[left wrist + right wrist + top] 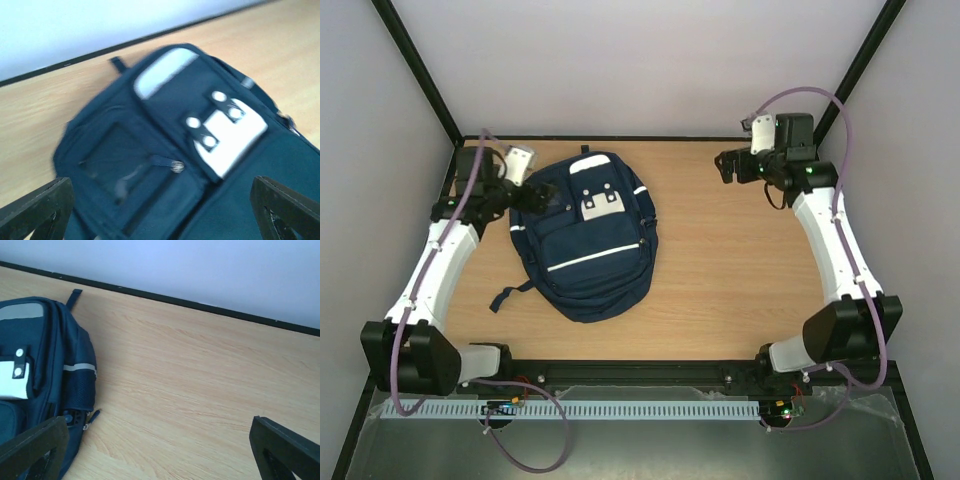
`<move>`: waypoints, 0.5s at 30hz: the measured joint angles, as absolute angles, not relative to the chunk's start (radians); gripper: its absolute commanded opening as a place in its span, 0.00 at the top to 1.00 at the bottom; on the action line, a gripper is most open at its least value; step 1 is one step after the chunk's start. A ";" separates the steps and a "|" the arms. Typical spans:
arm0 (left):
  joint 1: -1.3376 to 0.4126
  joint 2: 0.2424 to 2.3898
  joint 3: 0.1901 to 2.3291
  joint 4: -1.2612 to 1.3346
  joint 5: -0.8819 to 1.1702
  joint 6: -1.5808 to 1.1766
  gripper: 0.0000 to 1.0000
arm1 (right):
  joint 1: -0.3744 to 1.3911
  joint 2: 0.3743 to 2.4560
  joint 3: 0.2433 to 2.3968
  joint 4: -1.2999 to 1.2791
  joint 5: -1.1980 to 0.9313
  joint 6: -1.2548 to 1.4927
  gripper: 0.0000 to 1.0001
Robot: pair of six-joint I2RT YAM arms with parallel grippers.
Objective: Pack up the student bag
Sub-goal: Reset both arms
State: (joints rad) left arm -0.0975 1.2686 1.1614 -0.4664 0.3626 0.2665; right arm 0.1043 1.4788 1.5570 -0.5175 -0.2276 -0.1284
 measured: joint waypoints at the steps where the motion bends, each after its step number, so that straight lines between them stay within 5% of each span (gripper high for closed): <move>1: -0.062 1.271 1.160 -0.450 0.362 0.228 0.00 | 0.105 1.460 1.531 -0.504 -0.210 -0.115 0.01; 15: 0.075 1.156 0.959 -0.347 0.262 0.055 0.00 | 0.111 1.279 1.192 -0.310 0.108 0.114 0.01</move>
